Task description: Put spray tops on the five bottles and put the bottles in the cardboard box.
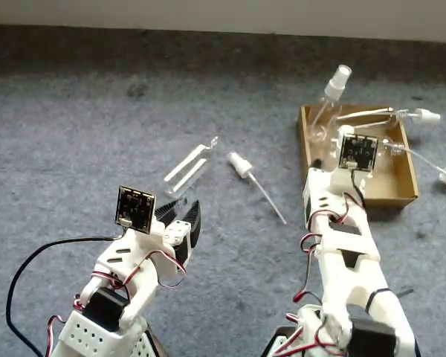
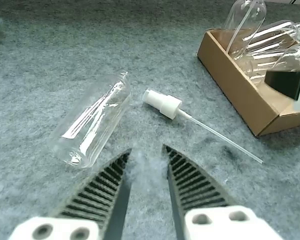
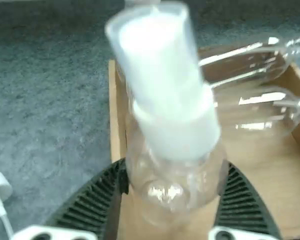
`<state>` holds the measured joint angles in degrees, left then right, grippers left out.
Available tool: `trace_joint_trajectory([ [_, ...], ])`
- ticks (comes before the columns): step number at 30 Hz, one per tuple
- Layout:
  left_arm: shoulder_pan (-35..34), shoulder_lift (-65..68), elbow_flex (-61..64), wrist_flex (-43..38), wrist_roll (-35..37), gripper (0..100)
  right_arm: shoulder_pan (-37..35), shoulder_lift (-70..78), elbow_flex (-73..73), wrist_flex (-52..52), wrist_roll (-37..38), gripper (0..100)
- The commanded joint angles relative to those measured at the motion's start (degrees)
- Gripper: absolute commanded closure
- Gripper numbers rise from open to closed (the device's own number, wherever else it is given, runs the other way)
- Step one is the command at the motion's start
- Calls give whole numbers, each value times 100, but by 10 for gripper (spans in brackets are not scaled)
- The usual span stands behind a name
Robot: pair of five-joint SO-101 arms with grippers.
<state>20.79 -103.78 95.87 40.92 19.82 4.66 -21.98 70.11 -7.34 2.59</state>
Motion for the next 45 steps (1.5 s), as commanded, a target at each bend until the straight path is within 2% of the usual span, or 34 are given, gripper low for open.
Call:
trace_joint_trajectory([
  [1,-48,-48,119,18,-18,947,-40,22,-40,-66,0,768],
  [13,-48,-48,119,26,-18,947,-13,22,-75,-66,88,765],
  [21,-48,-48,119,26,-18,947,-13,13,-92,-75,229,716],
  [25,-48,-48,119,26,-18,947,-4,-470,-40,-66,229,716],
  [33,-48,-48,119,26,-18,947,-31,-2202,-92,1481,229,705],
  [39,-48,-48,119,26,-18,947,-31,-2923,-101,2097,229,702],
  [45,-48,-48,119,18,0,947,-31,-3310,-198,2202,220,692],
])
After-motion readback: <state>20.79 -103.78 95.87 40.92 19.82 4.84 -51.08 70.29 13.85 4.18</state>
